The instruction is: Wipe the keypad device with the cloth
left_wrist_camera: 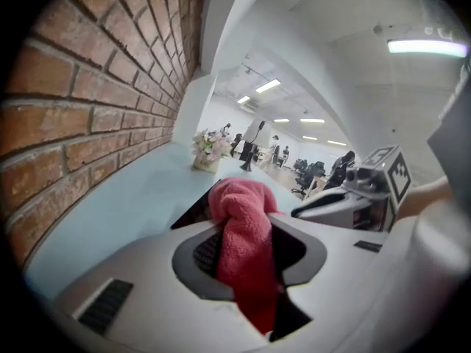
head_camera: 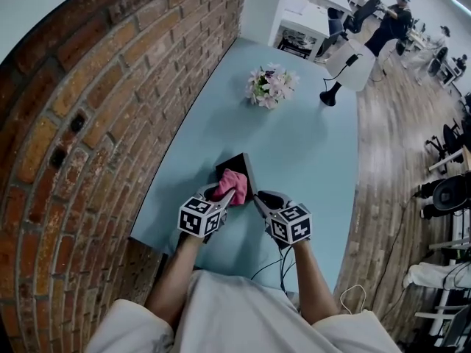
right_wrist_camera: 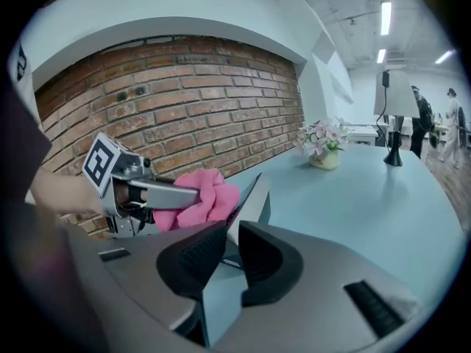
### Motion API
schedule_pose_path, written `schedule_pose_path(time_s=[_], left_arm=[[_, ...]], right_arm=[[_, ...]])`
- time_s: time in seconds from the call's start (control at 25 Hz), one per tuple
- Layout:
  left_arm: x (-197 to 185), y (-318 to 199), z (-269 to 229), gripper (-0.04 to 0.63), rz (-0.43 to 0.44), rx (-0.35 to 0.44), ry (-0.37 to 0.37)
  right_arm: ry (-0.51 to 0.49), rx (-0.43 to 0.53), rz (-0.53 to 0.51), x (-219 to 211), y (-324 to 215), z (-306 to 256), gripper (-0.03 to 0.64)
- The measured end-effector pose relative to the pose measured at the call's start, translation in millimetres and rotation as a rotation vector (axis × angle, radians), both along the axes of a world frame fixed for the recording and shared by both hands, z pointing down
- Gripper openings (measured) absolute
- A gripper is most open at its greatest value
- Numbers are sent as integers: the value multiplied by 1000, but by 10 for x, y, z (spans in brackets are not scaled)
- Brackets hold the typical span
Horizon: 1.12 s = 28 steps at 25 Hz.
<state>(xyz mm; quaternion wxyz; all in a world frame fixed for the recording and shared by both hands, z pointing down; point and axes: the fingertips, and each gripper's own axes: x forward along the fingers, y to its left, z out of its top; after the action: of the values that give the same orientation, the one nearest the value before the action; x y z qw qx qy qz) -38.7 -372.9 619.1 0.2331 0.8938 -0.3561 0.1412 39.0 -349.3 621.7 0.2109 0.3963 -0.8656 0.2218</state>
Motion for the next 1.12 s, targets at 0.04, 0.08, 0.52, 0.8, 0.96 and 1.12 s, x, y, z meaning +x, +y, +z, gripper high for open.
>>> schedule_pose_path(time_s=[0.04, 0.08, 0.52, 0.8, 0.96, 1.12], left_arm=[[101, -7, -107, 140, 17, 12, 30], [201, -11, -193, 140, 35, 18, 60], [646, 89, -48, 141, 154, 50, -23], [592, 114, 1, 141, 118, 32, 18], [516, 120, 67, 141, 111, 3, 37], [465, 135, 115, 141, 109, -19, 47]], right_arm=[[3, 2, -11, -15, 19, 0, 77], [9, 1, -26, -34, 39, 4, 77], [155, 12, -91, -60, 92, 97, 78], [208, 26, -127, -73, 110, 107, 78], [200, 28, -125, -80, 110, 109, 78], [210, 33, -128, -82, 107, 105, 80]])
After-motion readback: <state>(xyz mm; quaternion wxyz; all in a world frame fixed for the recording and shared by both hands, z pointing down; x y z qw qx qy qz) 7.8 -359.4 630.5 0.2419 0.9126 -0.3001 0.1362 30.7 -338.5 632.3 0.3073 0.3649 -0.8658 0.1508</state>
